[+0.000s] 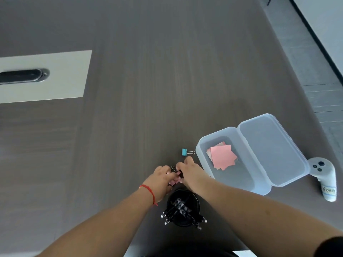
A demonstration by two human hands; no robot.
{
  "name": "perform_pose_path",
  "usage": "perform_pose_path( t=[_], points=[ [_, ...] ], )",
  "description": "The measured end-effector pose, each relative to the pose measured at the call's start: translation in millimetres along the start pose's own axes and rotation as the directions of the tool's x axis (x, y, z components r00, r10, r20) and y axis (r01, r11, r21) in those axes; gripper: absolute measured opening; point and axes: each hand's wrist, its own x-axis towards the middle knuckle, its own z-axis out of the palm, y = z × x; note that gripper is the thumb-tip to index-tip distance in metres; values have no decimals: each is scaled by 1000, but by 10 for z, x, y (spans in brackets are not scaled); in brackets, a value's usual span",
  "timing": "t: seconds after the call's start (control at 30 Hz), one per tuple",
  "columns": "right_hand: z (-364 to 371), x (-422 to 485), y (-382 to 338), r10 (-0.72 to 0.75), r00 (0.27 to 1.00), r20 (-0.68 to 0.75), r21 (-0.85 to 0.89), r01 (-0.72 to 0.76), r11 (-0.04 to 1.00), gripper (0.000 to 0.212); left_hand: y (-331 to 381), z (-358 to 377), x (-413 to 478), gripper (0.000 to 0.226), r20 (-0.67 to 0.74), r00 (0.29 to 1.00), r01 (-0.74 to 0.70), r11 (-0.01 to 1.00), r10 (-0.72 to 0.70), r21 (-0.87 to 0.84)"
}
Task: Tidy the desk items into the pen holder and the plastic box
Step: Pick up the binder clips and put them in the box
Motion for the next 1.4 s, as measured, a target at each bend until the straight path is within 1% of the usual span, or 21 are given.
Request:
perform_pose_path(
  t=[0.13, 0.23, 0.37, 0.47, 0.6, 0.7, 0.77, 0.83, 0.9, 0.97, 1.0, 1.07, 1.1, 1.17, 1.23, 1.27, 1.3, 1.33, 1.37, 1.4],
  points=[
    [-9, 27, 11, 4, 1000, 24, -31, -4, 1000, 39, 14, -13, 17, 32, -13, 1000, 26, 1000, -26, -12],
    [-21, 39, 3, 21, 999, 40, -59, -19, 998, 48, 22, -11, 22, 32, -21, 998, 60, 998, -60, 2],
    [-38, 46, -3, 21, 998, 66, -126, -13, 992, 51, 38, -36, 18, 29, -42, 994, 100, 995, -100, -19],
    [-28, 50, -3, 19, 998, 66, -120, -11, 993, 48, 44, -44, 43, 26, -85, 990, 109, 991, -116, -81],
    [-14, 40, 10, 28, 999, 26, -69, -26, 997, 44, 58, -62, 76, 33, -48, 983, 177, 984, -178, -39],
    [5, 42, 38, 27, 999, -18, -12, -27, 1000, 30, 45, -42, 90, 34, -60, 974, 212, 973, -218, -92],
    [25, 31, 61, 43, 998, -35, 40, -42, 998, 26, 43, -38, 89, 32, -68, 964, 244, 959, -256, -147],
    [15, -2, 49, 45, 996, -75, 108, -37, 993, 22, 42, -67, 81, 30, -68, 941, 308, 924, -330, -224],
    [-43, -45, 7, 25, 992, -127, 189, 0, 982, 19, 25, -103, 56, 24, -54, 913, 368, 874, -404, -316],
    [-184, -96, -24, 8, 982, -190, 279, 46, 959, 15, -15, -128, 24, 20, -47, 892, 400, 835, -449, -379],
    [-280, -136, -13, 18, 972, -235, 326, 61, 943, 13, -31, -142, 9, 23, -52, 881, 409, 811, -471, -417],
    [-495, -263, 74, 60, 940, -337, 411, 89, 907, 12, -42, -196, -4, 33, -47, 848, 424, 731, -527, -535],
    [-578, -331, 174, 95, 914, -394, 442, 97, 892, 14, -22, -252, 2, 34, -32, 830, 427, 671, -557, -606],
    [-674, -468, 472, 221, 862, -456, 499, 42, 866, 18, 67, -420, 61, 29, -3, 798, 405, 539, -602, -738],
    [-713, -628, 766, 332, 840, -428, 504, -83, 860, 17, 219, -653, 175, 25, 1, 799, 329, 435, -602, -838],
    [-702, -706, 889, 358, 852, -381, 448, -169, 878, 17, 327, -793, 245, 25, -8, 809, 284, 402, -588, -871],
    [-669, -759, 973, 389, 872, -297, 357, -276, 892, 18, 448, -927, 324, 25, -25, 826, 242, 396, -563, -886],
    [-619, -801, 1025, 414, 887, -203, 261, -359, 896, 21, 593, -1057, 402, 26, -54, 854, 194, 413, -518, -890],
    [-564, -834, 1045, 419, 900, -119, 167, -398, 902, 24, 752, -1164, 471, 27, -90, 893, 142, 465, -442, -874],
    [-496, -823, 1067, 383, 922, -55, 73, -379, 922, 27, 940, -1252, 535, 25, -127, 936, 77, 543, -328, -836]
  ],
)
